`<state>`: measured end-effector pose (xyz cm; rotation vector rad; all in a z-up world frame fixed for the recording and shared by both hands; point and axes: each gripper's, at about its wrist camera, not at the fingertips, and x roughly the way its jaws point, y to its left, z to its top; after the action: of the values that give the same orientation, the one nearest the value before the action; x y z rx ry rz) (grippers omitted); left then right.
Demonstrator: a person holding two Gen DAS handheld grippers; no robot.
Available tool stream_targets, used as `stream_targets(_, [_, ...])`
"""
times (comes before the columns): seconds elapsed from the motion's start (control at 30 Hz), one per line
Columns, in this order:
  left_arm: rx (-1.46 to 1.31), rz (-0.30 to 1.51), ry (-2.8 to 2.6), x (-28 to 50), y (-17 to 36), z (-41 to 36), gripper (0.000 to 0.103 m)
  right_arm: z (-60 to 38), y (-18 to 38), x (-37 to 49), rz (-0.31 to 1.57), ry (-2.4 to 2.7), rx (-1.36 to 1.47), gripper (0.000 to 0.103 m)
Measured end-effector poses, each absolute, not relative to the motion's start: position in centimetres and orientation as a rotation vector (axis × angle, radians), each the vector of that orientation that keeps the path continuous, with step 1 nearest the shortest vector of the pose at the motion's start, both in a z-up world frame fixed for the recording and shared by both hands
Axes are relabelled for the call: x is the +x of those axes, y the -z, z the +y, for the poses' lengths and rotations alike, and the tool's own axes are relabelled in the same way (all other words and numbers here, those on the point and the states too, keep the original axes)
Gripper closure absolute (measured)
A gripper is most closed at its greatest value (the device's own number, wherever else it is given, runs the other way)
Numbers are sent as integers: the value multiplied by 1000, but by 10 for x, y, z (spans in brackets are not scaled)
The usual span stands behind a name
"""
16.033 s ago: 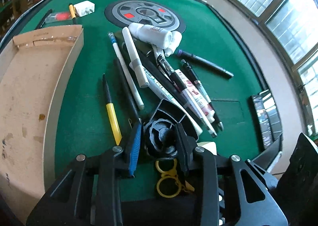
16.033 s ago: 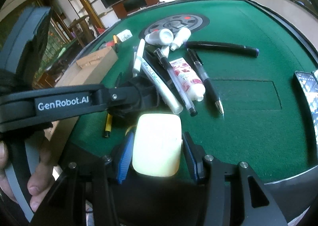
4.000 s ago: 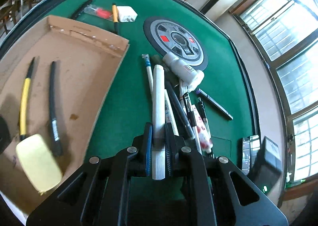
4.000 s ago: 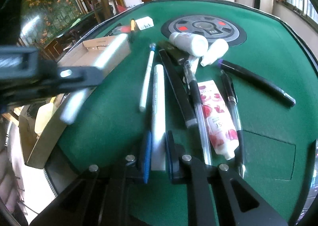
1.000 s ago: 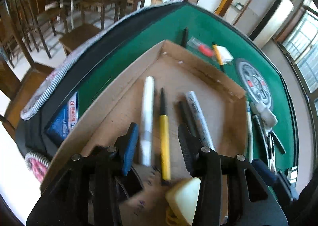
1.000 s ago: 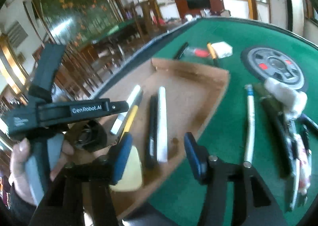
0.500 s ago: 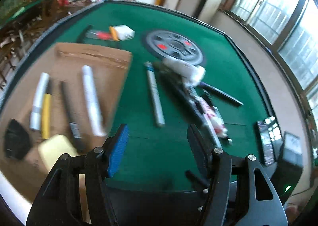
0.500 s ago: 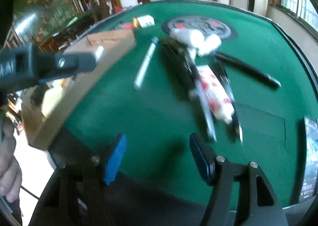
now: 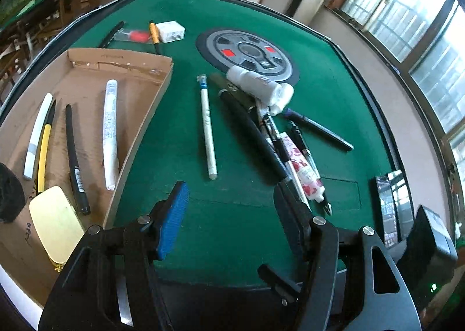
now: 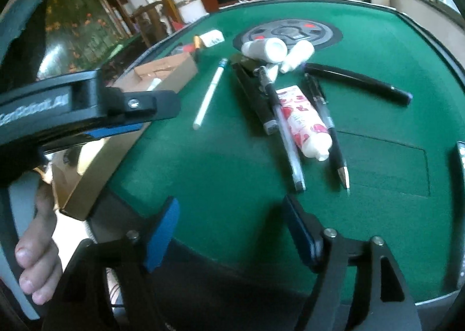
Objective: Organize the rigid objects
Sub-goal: 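Withdraw both tools from the tray toward the remaining items, then grasp the white blue-capped pen with the left tool while the right tool grasps a clear ballpoint pen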
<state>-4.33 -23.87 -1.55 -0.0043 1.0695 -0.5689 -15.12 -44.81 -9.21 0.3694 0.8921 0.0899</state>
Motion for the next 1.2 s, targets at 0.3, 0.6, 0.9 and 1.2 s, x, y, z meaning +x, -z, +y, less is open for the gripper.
stream_targets(0.3, [75,1083,609,-45,22,-251,42,-449,94,-153,853,-110,359,25])
stream_targets(0.6, [85,1094,571,-29,25,-257,44,-457,89,-162,806,-157,408,32])
stream_targets(0.9, [125,1181,517,21,43,-289,78,-466,84,-159,802,-120,441,55])
stream_targets(1.2, [175,1181,492,33,57,-294,95,-478,69,-149,776,-80,438,62])
